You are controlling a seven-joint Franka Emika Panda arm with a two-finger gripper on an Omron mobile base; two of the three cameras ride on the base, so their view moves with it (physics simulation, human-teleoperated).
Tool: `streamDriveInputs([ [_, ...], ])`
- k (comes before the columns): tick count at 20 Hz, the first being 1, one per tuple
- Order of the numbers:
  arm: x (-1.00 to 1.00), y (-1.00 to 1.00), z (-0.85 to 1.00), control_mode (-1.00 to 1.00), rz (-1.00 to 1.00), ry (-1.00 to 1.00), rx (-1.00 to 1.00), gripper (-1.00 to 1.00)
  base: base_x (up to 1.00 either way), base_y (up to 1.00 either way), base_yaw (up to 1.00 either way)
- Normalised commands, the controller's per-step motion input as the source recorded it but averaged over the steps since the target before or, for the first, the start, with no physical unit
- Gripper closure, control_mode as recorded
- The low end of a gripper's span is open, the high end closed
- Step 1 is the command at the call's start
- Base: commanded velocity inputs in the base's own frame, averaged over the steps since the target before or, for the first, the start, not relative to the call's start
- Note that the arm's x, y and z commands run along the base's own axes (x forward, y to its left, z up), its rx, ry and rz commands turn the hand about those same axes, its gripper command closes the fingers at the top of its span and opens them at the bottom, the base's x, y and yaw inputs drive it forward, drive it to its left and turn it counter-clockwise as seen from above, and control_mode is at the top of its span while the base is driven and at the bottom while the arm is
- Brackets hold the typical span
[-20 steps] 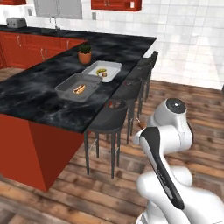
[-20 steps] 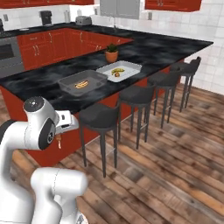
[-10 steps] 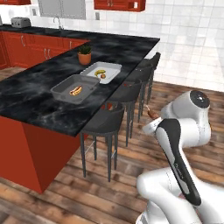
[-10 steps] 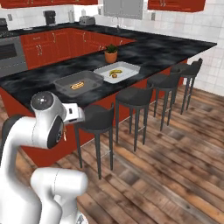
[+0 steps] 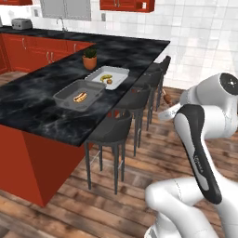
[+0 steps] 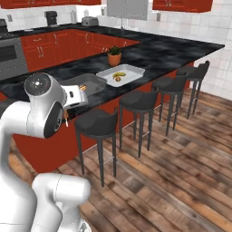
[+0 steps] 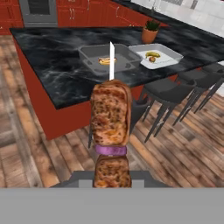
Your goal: Place the cold items (apple and banana) from the fridge in one tupperware on the dining counter. Place the warm items (hot dog and kebab skewer) in the stove area in another tupperware.
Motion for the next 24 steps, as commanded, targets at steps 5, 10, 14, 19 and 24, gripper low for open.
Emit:
streamDriveInputs([
  [5,0.0,0.0,0.0,1.0,0.0,0.0,0.0,1.0,0.88,-0.16,0.28],
  [10,0.0,0.0,0.0,1.0,0.0,0.0,0.0,1.0,0.7,-0.16,0.61],
  [14,0.0,0.0,0.0,1.0,0.0,0.0,0.0,1.0,0.58,-0.45,0.64],
  [19,0.0,0.0,0.0,1.0,0.0,0.0,0.0,1.0,0.52,-0.64,0.56],
  [24,0.0,0.0,0.0,1.0,0.0,0.0,0.0,1.0,0.5,-0.68,0.5],
])
